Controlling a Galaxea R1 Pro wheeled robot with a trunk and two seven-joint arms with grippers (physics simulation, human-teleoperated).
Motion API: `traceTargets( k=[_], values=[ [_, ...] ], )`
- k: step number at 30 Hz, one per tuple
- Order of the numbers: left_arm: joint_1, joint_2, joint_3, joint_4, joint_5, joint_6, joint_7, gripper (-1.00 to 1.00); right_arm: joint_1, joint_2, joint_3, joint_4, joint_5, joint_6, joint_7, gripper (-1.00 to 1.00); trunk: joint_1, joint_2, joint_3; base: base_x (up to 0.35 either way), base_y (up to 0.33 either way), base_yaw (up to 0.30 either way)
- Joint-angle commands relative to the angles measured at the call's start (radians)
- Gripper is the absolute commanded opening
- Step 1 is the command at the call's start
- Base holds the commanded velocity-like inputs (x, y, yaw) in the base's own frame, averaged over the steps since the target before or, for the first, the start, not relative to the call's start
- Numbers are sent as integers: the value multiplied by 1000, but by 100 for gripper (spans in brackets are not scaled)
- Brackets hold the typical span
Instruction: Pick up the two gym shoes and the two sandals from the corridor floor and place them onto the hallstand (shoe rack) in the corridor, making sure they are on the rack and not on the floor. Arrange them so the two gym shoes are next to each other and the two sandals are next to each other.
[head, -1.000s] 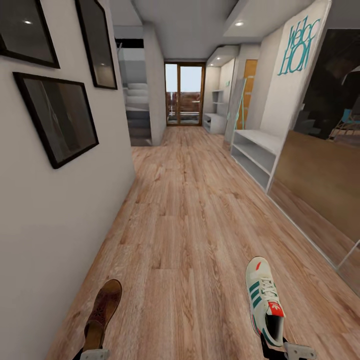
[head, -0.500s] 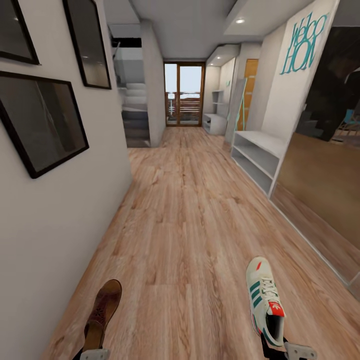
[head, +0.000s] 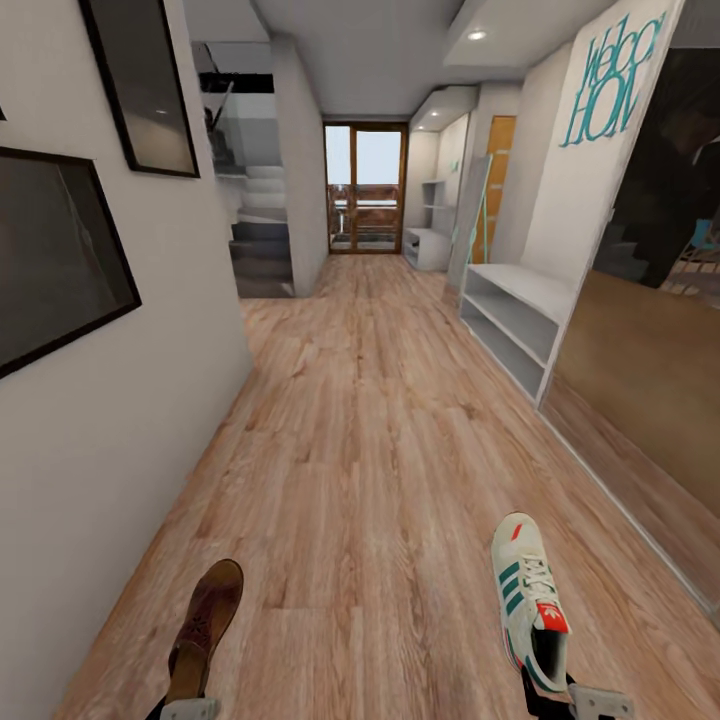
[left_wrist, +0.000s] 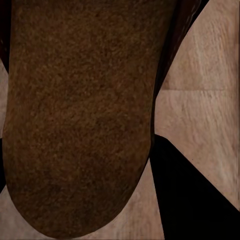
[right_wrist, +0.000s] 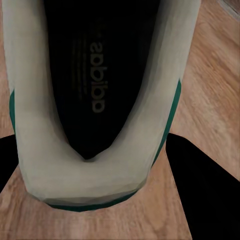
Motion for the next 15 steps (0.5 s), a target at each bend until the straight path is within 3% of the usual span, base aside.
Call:
traceTargets(
  k=[1, 8, 15],
  values=[
    [-1, 0, 9, 0, -10, -3, -3, -100, -1, 1, -7, 1, 3, -4, 9, -100, 0, 0, -1, 306, -185, 0],
    [-1, 0, 9, 0, -7, -3, -3, -100, -1, 1, -6, 2, 3, -4, 9, -100, 0, 0, -1, 306, -183, 0],
    [-1, 0, 8, 0, 29, -3, -4, -100, -1, 1, -6, 3, 3, -4, 9, -100, 0, 0, -1, 314, -146, 29]
  ],
)
